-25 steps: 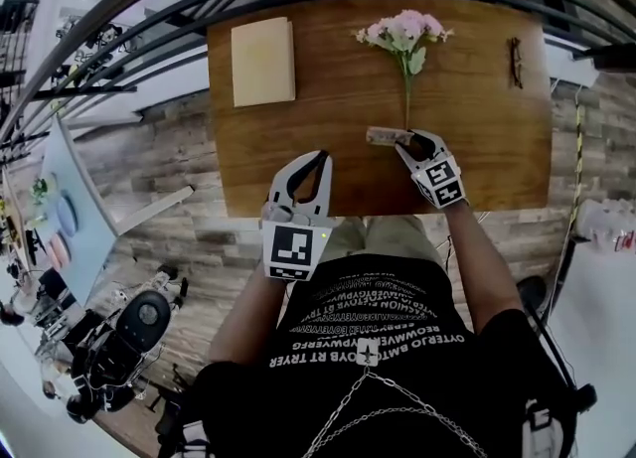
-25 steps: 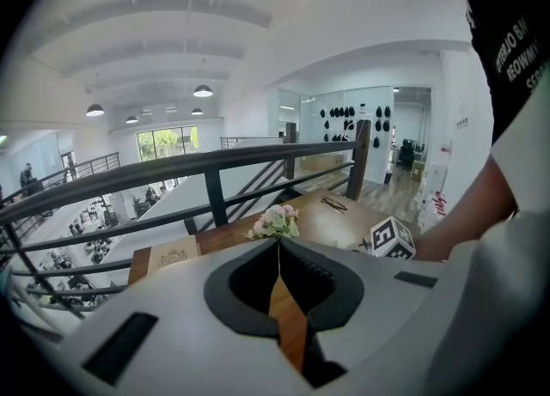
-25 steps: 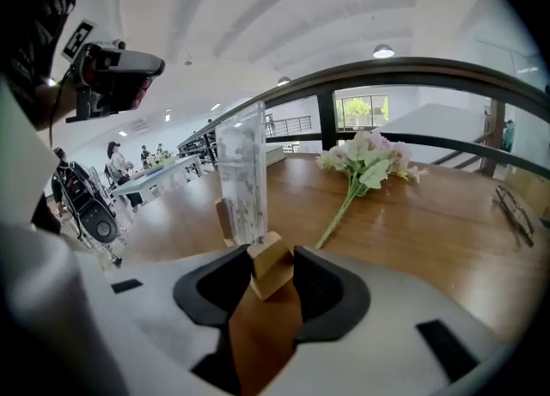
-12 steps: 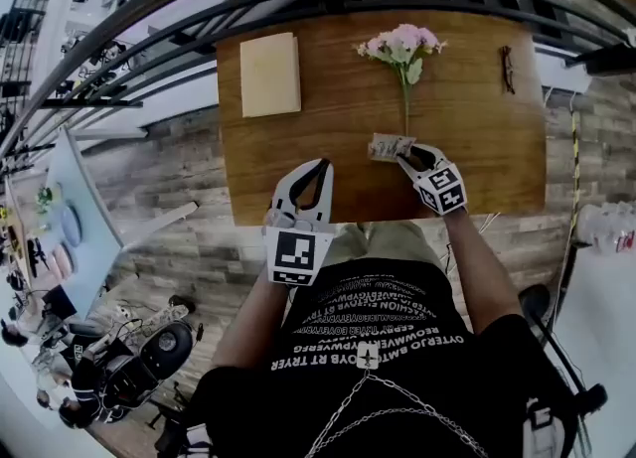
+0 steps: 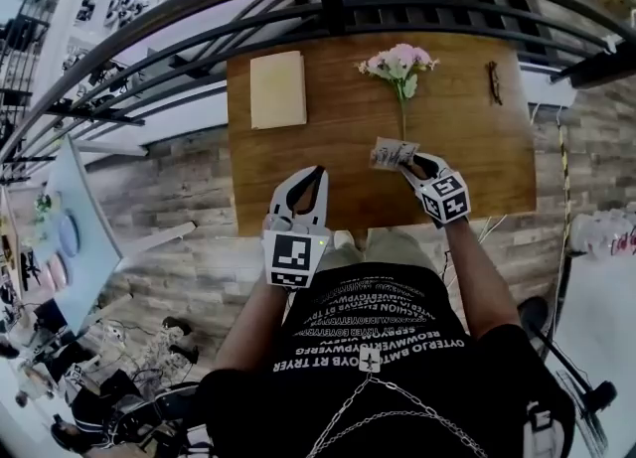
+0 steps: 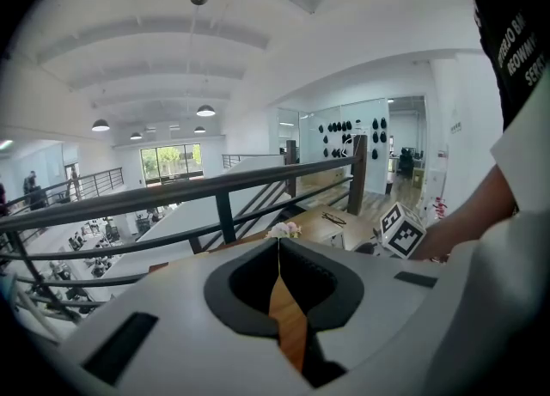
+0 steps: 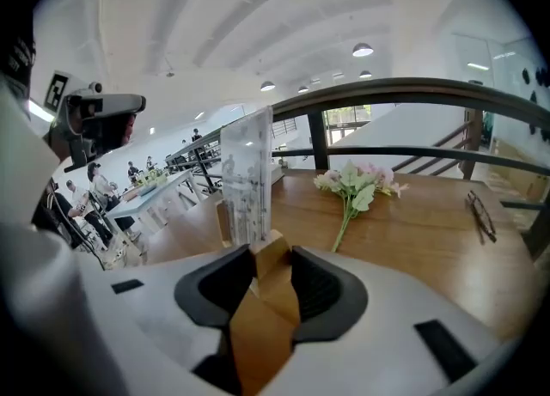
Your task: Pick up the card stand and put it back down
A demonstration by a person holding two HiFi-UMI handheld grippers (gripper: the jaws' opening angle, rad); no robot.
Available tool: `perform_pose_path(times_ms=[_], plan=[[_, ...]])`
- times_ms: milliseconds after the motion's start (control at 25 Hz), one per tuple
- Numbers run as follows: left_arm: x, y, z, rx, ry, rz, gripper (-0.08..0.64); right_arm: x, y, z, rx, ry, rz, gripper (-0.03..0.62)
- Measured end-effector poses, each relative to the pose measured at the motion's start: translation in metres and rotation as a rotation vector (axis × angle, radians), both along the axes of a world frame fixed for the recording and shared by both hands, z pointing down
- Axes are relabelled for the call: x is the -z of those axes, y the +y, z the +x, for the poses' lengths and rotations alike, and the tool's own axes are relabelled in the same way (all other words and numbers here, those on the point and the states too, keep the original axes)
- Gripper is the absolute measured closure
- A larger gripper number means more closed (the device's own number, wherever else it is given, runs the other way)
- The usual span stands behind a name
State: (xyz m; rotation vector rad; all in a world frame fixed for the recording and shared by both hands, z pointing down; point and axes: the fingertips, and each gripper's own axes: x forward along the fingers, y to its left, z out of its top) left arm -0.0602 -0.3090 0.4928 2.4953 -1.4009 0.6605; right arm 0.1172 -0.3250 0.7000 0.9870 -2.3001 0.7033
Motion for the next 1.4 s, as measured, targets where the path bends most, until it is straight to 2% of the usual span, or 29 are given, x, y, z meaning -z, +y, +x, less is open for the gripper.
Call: perform_pose_path(times_ms=[760, 1400], plan=[[0.035, 0.033, -0.036, -0.025, 0.052, 0.086, 0.531, 0.133, 0.012, -0.032, -0.032, -0.014, 0.110, 0.440], [0.045, 0.055, -0.036, -0.089, 0.067, 0.112, 0.531, 0.236, 0.028, -0.016, -0.095, -0.018, 0.252, 0.440]])
